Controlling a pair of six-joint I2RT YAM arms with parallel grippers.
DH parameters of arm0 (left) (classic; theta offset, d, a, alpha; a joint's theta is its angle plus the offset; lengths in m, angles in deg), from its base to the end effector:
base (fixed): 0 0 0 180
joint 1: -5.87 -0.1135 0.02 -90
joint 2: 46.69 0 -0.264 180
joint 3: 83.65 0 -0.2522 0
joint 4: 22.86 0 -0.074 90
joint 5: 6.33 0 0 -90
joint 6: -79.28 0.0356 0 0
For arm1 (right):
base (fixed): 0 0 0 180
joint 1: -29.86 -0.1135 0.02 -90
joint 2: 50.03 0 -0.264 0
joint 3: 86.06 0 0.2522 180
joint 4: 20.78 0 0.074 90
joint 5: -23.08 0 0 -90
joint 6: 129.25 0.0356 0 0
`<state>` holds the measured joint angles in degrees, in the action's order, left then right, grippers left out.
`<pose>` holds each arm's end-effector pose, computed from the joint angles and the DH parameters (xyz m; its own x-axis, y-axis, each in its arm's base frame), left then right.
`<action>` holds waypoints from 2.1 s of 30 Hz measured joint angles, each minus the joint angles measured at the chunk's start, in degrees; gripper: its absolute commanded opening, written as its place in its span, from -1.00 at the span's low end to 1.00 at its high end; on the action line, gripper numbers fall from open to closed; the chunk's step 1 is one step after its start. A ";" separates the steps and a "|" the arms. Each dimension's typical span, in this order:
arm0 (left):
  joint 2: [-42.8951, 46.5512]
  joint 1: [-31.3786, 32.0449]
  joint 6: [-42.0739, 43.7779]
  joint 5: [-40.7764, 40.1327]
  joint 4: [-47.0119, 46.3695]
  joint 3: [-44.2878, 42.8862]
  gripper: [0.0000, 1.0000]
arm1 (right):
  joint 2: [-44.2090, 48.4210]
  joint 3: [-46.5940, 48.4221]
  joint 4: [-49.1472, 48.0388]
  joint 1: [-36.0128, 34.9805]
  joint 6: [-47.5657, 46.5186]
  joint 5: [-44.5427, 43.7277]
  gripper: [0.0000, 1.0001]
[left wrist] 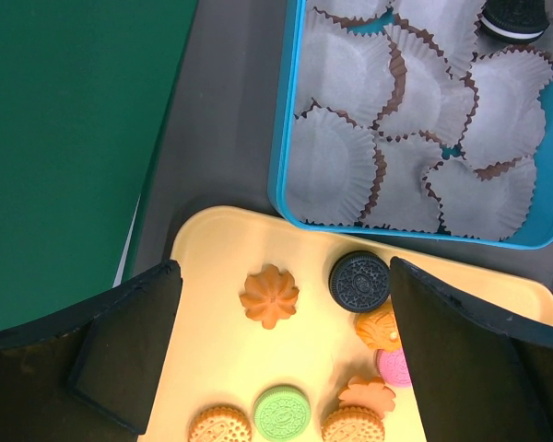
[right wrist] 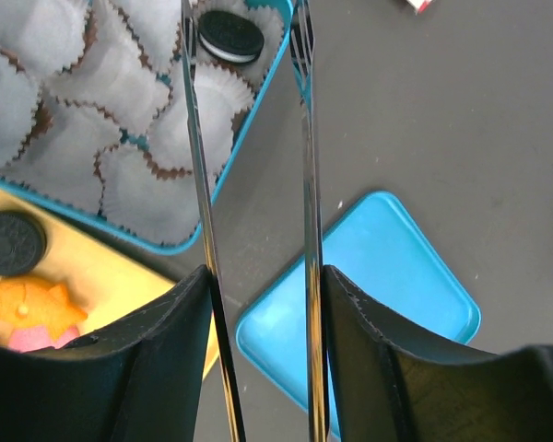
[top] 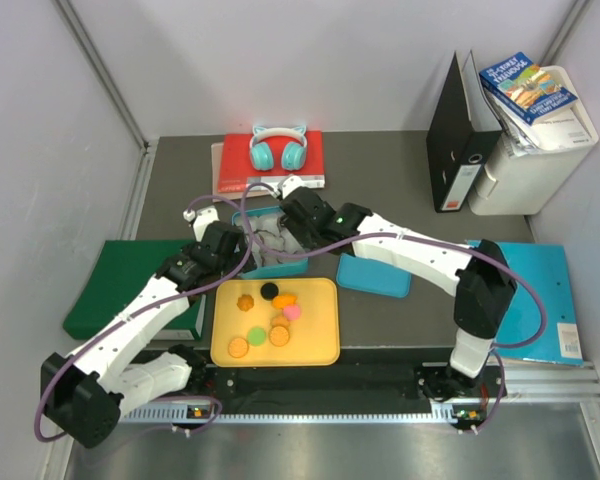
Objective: Pack the cookies
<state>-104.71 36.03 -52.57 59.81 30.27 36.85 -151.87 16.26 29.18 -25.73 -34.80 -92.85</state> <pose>0.1788 -0.0872 0.2604 -0.6669 -0.3182 -0.6738 -0.2718 0.9458 -0.1777 0.2362 0.3173 0.2934 -0.4734 -0.5677 -0.6735 -0.5463 0.7890 -0.2810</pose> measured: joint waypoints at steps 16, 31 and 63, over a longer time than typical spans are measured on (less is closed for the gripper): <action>-0.61 -0.04 -0.02 0.02 -0.33 0.00 0.96 | 25.77 -22.21 4.85 -19.28 7.54 2.01 0.00; -1.77 -0.04 -0.04 0.72 -0.52 0.00 0.97 | 21.44 -25.77 7.06 -30.42 14.51 3.26 0.01; 1.62 -0.04 -0.31 3.26 -0.74 3.21 0.97 | 10.45 -20.55 14.95 -39.82 22.69 -2.69 -0.04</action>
<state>-103.09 35.98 -52.88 63.07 29.53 40.06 -141.42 -4.29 44.13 -65.55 -12.11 -95.54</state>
